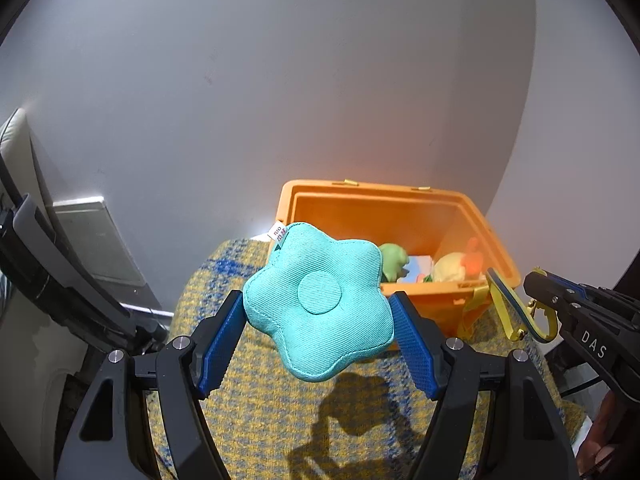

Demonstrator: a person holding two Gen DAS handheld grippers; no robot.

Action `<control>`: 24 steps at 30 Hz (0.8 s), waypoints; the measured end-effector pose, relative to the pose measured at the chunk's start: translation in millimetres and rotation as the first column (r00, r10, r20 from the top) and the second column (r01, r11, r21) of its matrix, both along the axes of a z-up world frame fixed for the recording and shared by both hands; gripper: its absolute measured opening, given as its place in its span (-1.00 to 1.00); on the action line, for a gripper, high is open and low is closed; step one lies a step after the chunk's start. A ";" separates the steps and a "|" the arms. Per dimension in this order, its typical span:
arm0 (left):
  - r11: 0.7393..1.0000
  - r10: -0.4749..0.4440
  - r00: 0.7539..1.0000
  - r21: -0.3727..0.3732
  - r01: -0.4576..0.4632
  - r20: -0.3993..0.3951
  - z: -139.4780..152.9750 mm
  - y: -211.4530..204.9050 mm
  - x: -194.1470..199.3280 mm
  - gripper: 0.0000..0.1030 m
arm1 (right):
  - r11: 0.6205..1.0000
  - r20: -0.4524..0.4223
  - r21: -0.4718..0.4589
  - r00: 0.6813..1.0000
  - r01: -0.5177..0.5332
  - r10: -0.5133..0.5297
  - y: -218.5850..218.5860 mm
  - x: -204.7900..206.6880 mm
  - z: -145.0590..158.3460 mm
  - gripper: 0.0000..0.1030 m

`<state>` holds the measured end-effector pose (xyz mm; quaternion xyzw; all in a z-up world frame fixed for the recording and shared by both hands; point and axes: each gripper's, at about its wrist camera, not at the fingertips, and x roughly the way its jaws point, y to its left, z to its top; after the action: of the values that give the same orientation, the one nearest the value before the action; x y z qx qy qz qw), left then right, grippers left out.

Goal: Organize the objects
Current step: 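Carry the star with the left tool while the right tool carries the keychain over the bin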

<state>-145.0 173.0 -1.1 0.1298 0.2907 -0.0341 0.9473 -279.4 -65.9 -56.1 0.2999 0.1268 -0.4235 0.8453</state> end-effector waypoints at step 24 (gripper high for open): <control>0.996 -0.092 0.996 -0.003 0.092 0.010 20.6 -22.8 41.5 0.40 | 0.999 0.006 -0.039 1.000 0.015 -0.015 -35.0 2.6 26.4 -0.89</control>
<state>-103.4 150.2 19.5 0.1417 0.2796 -0.0775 0.9464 -276.9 -100.9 -29.6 0.2857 0.1139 -0.4314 0.8481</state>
